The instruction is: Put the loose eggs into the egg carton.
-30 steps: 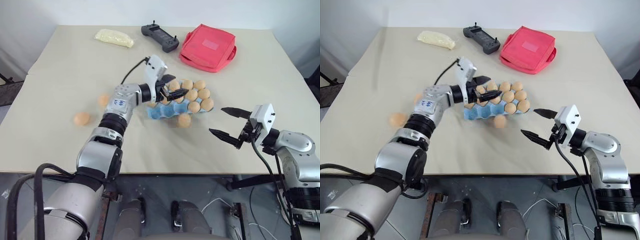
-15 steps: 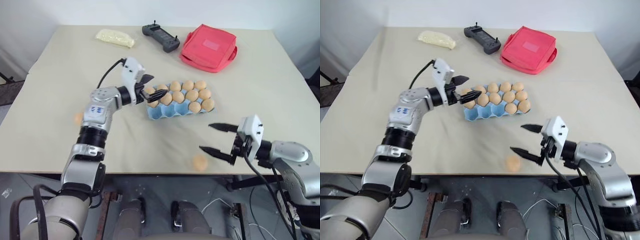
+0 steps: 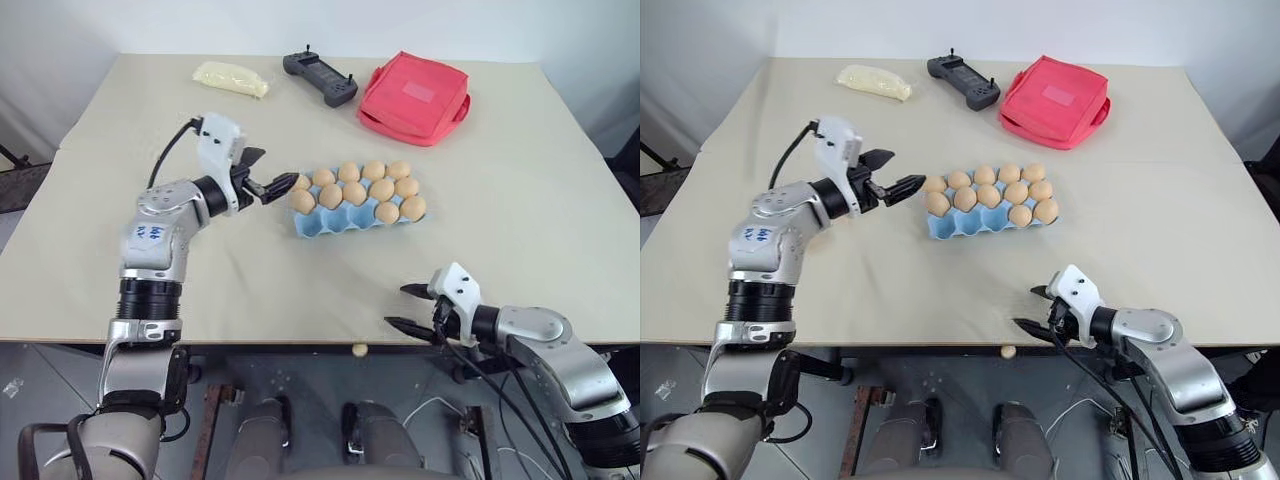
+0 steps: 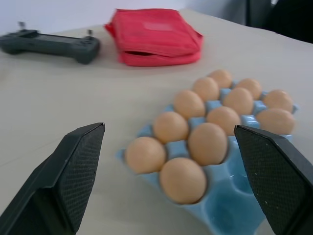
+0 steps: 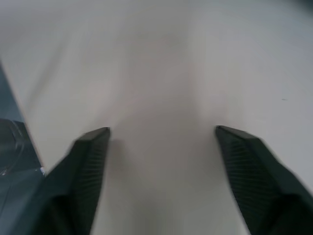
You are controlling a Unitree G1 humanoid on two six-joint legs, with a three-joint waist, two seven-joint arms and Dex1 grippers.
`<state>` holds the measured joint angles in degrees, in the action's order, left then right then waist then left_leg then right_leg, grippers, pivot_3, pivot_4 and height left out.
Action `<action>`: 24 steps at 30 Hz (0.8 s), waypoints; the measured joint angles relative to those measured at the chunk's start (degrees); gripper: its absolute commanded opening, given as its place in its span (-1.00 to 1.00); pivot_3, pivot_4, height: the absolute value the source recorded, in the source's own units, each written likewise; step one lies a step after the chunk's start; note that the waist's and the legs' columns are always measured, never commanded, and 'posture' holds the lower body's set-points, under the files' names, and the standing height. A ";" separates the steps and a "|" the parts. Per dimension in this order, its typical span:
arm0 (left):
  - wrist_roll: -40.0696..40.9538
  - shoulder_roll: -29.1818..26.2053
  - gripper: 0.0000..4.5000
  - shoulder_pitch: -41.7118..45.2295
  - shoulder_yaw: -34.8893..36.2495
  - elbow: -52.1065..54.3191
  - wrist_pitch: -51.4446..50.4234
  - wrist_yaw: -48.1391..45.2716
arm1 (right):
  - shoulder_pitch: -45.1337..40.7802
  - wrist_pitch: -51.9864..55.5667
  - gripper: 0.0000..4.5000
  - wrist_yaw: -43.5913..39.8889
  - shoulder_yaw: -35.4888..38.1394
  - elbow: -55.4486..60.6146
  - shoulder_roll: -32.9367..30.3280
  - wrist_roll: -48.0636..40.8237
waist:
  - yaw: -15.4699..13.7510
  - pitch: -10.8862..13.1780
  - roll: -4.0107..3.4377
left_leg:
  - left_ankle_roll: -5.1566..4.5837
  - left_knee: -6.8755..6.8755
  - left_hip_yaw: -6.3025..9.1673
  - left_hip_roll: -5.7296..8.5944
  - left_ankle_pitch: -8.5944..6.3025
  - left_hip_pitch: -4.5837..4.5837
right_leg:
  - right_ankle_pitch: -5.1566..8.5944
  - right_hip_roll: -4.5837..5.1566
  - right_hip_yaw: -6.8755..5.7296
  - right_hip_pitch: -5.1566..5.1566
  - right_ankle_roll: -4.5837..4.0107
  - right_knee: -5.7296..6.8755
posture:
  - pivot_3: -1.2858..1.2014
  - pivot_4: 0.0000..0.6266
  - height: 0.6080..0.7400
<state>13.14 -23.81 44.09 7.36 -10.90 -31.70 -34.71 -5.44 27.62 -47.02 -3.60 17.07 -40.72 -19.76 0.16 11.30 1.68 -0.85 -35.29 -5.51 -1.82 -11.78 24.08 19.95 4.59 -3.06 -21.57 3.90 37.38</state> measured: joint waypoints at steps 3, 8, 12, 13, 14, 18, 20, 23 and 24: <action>0.55 -0.28 1.00 -3.25 1.72 3.56 -2.20 2.22 | -1.17 0.00 -0.19 -0.19 1.47 0.01 0.06 -0.94 | -0.06 0.00 0.01 | -0.04 0.00 -0.01 0.01 0.02 0.04 | 0.00 0.02 0.00 -0.01 0.00 -0.02 | 0.03 -0.52 1.00; 1.88 -0.04 1.00 -5.76 4.56 8.21 -3.94 6.46 | -6.10 -0.36 -0.11 0.56 4.19 -2.77 1.59 -1.93 | -0.07 0.01 0.03 | 0.09 -0.01 0.01 0.01 -0.03 0.01 | -0.01 0.02 -0.01 0.00 0.01 0.03 | 0.03 -0.52 1.00; 2.50 0.02 1.00 -7.85 5.59 9.46 -4.18 8.50 | -9.49 2.21 0.38 0.58 5.77 -5.78 2.22 -3.86 | -0.04 0.01 0.03 | 0.09 0.01 0.01 0.01 -0.03 0.02 | -0.01 0.01 -0.01 -0.01 0.01 0.00 | 0.03 -0.52 1.00; 2.52 0.02 1.00 -8.47 5.64 9.85 -4.31 8.82 | -9.71 2.39 0.54 0.57 6.20 -6.04 2.21 -3.91 | -0.05 0.01 0.03 | 0.09 0.01 0.01 0.01 -0.03 0.02 | -0.01 0.01 -0.01 -0.01 0.01 -0.01 | 0.03 -0.52 1.00; 2.54 0.00 1.00 -8.97 5.71 10.00 -4.51 9.11 | -9.90 2.37 0.69 0.54 6.40 -6.34 2.21 -3.89 | -0.05 0.01 0.03 | 0.08 0.02 0.00 0.01 -0.03 0.03 | -0.01 0.01 -0.01 -0.01 0.01 -0.03 | 0.03 -0.52 1.00; 3.03 -0.11 1.00 -9.95 6.47 10.63 -4.68 10.29 | -11.25 1.80 1.00 0.44 6.41 -8.78 2.32 -3.63 | -0.04 0.01 0.03 | 0.06 0.02 -0.03 0.02 -0.05 0.05 | -0.01 0.03 -0.01 -0.01 0.01 -0.06 | 0.03 -0.52 1.00; 3.37 -0.12 1.00 -11.28 7.16 11.32 -4.72 10.93 | -12.13 0.83 1.00 0.44 6.63 -9.92 2.35 -3.44 | 0.08 0.01 0.03 | 0.07 0.02 -0.03 0.02 -0.05 0.03 | -0.01 0.02 0.01 -0.01 0.01 -0.05 | 0.03 -0.52 1.00; 3.14 -0.22 1.00 -13.56 7.46 13.03 -3.43 12.33 | -13.33 -1.67 1.00 0.80 6.90 -13.12 2.53 -2.36 | 0.05 0.01 0.03 | 0.08 0.03 -0.02 0.00 -0.06 0.03 | -0.01 0.01 -0.01 -0.02 0.01 -0.04 | 0.03 -0.52 1.00; 3.26 -0.39 1.00 -14.11 7.68 13.68 -3.38 12.55 | -13.97 -2.69 1.00 1.29 7.26 -14.40 2.86 -1.97 | 0.07 0.01 0.03 | 0.09 0.03 -0.03 0.00 -0.06 0.04 | -0.01 0.01 -0.01 -0.03 0.01 -0.04 | 0.03 -0.52 1.00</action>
<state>16.40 -24.21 29.98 15.03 2.78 -35.08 -22.16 -19.41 24.92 -45.73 3.66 2.67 -37.87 -21.73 0.23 11.31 1.71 -0.76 -35.26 -5.54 -1.82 -11.84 24.12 19.93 4.60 -3.07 -21.60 3.90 37.34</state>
